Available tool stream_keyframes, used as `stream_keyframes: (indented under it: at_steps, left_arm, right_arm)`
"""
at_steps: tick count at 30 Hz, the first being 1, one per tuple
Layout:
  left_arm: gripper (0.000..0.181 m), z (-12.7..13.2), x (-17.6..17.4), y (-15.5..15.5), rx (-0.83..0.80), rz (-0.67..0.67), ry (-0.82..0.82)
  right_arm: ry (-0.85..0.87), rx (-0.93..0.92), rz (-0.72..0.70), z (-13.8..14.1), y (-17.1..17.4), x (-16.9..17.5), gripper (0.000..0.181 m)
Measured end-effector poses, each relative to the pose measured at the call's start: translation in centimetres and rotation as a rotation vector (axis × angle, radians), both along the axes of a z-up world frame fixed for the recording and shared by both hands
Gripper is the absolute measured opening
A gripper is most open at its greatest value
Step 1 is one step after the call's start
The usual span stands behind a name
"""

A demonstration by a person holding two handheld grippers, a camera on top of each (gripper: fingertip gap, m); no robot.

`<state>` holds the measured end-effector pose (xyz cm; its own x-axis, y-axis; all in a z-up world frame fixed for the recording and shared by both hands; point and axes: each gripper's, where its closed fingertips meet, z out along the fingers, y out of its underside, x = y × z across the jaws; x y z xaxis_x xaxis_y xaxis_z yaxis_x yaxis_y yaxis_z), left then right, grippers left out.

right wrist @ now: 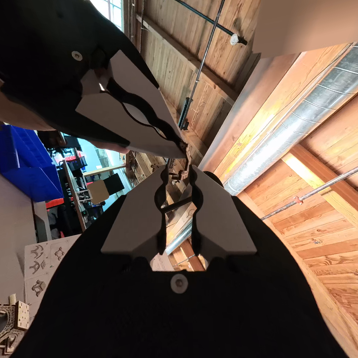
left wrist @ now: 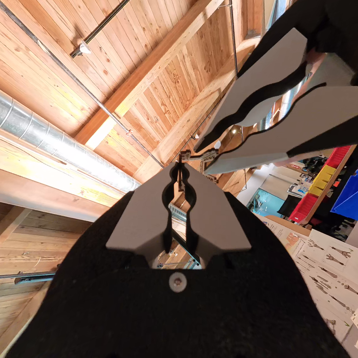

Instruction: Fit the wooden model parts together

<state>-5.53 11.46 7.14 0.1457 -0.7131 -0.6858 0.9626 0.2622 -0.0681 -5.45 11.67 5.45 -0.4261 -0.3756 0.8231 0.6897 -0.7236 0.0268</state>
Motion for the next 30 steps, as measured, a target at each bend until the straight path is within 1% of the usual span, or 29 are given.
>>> stream_keyframes:
  at_steps: [2,5,8,11,14,16,18,22,25,30]
  left_arm:
    - [0.000,0.0,-0.1,0.1,0.002,0.019,-0.019]
    - [0.000,-0.1,0.0,0.0,0.012,0.056,-0.043]
    - [0.000,-0.3,0.2,-0.2,0.033,0.124,-0.087]
    - [0.000,-0.3,0.4,-0.2,0.025,0.157,-0.102]
    - [0.000,-0.7,0.1,-0.7,0.059,0.182,-0.134]
    - [0.000,-0.9,0.1,-0.9,0.061,0.201,-0.151]
    - [0.000,-0.9,0.3,-1.0,0.057,0.188,-0.131]
    - [0.000,-1.1,0.9,-1.3,0.058,0.175,-0.095]
    - [0.000,-1.4,1.4,-1.4,0.063,0.142,-0.058]
    - [0.001,-1.9,2.4,-1.7,0.062,0.058,0.033]
  right_arm:
    - [-0.003,0.037,0.000,0.5,-0.2,-0.2,0.018]
    - [0.002,0.022,-0.056,0.3,-0.3,0.3,0.018]
    - [-0.004,0.006,-0.100,0.1,-0.2,0.6,0.016]
    - [0.018,0.020,-0.066,0.2,0.0,0.3,0.014]
    - [0.053,0.078,-0.077,0.8,-0.9,0.7,0.016]
    - [0.090,0.084,-0.055,0.6,-1.0,0.9,0.014]
    - [0.105,0.087,-0.052,0.5,-1.1,1.3,0.013]
    - [0.086,0.068,-0.081,0.1,-1.3,1.9,0.003]
    - [0.080,0.065,-0.091,-0.1,-1.4,2.4,0.003]
    - [0.116,0.098,-0.053,-0.5,-1.6,3.4,0.002]
